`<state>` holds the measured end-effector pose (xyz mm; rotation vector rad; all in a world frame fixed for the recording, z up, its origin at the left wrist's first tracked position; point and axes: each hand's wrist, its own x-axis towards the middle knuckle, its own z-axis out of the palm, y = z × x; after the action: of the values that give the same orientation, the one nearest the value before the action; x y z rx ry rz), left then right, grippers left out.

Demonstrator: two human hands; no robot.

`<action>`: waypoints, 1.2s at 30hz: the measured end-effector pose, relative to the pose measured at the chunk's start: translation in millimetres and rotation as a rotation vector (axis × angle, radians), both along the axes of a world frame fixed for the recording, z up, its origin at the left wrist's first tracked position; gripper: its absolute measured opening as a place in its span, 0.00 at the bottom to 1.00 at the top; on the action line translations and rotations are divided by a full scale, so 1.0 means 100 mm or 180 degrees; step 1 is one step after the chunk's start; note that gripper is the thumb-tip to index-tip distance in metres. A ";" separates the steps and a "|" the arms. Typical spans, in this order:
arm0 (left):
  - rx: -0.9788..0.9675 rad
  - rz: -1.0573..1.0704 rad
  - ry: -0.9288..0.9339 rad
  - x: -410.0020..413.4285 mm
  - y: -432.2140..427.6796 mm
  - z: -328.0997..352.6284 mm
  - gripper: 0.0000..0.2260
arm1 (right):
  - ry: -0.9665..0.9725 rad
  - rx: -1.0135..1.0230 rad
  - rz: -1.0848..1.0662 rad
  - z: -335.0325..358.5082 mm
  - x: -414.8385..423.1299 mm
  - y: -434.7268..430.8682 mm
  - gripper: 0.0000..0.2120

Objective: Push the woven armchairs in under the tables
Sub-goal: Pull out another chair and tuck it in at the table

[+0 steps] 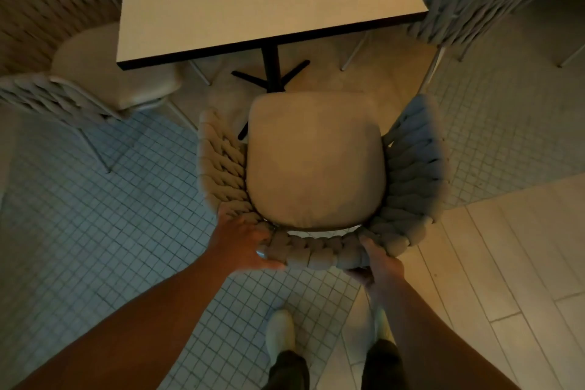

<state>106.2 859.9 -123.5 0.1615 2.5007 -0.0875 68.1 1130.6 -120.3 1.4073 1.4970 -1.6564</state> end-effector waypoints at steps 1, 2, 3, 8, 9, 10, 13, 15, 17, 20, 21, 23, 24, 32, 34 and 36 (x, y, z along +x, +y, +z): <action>0.0008 0.0060 0.0009 0.00 0.01 0.02 0.47 | 0.0011 -0.0023 -0.0040 0.00 -0.02 0.00 0.17; 0.0010 0.0115 0.0007 0.00 0.04 0.06 0.46 | 0.0027 0.0000 -0.0057 -0.01 -0.03 0.00 0.16; 0.0019 0.0161 -0.0007 0.00 0.05 0.09 0.46 | 0.0028 0.0016 -0.0062 -0.01 -0.03 0.01 0.16; 0.0077 0.0227 0.0124 0.03 0.21 0.18 0.45 | 0.0032 0.0032 0.0080 -0.03 -0.09 0.16 0.15; 0.0071 0.0261 0.0157 0.04 0.26 0.18 0.45 | 0.0033 0.0055 0.0135 -0.03 -0.12 0.20 0.15; 0.0087 0.0323 0.0208 0.06 0.33 0.15 0.44 | 0.0047 0.0076 0.0203 -0.02 -0.16 0.26 0.16; 0.0117 0.0485 0.0388 0.09 0.55 0.05 0.45 | 0.0121 0.0093 0.0423 0.01 -0.33 0.45 0.17; 0.0046 0.0532 0.0347 0.05 0.67 0.01 0.46 | 0.0161 0.0041 0.0520 0.03 -0.46 0.57 0.19; 0.0032 0.0630 0.0363 0.01 0.76 0.02 0.47 | 0.0217 -0.0026 0.0598 0.05 -0.56 0.65 0.17; -0.0019 0.0613 0.0427 -0.04 0.83 0.07 0.52 | 0.0209 -0.0110 0.0709 0.03 -0.63 0.73 0.19; 0.0049 0.0655 0.0436 -0.05 0.84 0.10 0.52 | 0.0184 -0.0161 0.0760 0.03 -0.63 0.75 0.18; 0.0241 0.0754 0.0552 -0.04 0.82 0.03 0.45 | 0.0136 -0.0308 0.0864 0.02 -0.63 0.78 0.17; 0.0358 0.0898 0.0694 -0.02 0.80 -0.04 0.40 | 0.0148 -0.0409 0.0891 0.01 -0.64 0.80 0.17; 0.1704 0.5008 0.3308 0.16 1.36 -0.09 0.19 | 0.0173 -0.0642 0.0513 -0.09 -0.78 0.94 0.26; 0.2253 0.6154 0.3083 0.10 1.40 -0.18 0.25 | 0.0177 -0.0599 0.0482 -0.13 -0.80 0.93 0.25; 0.3443 0.7120 0.2340 0.06 1.34 -0.34 0.32 | 0.0187 -0.0547 0.0472 -0.16 -0.79 0.90 0.21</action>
<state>112.5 994.3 -157.8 -2.3151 1.4390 2.1721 -10.7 1220.8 -135.9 1.1385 1.4166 -1.7020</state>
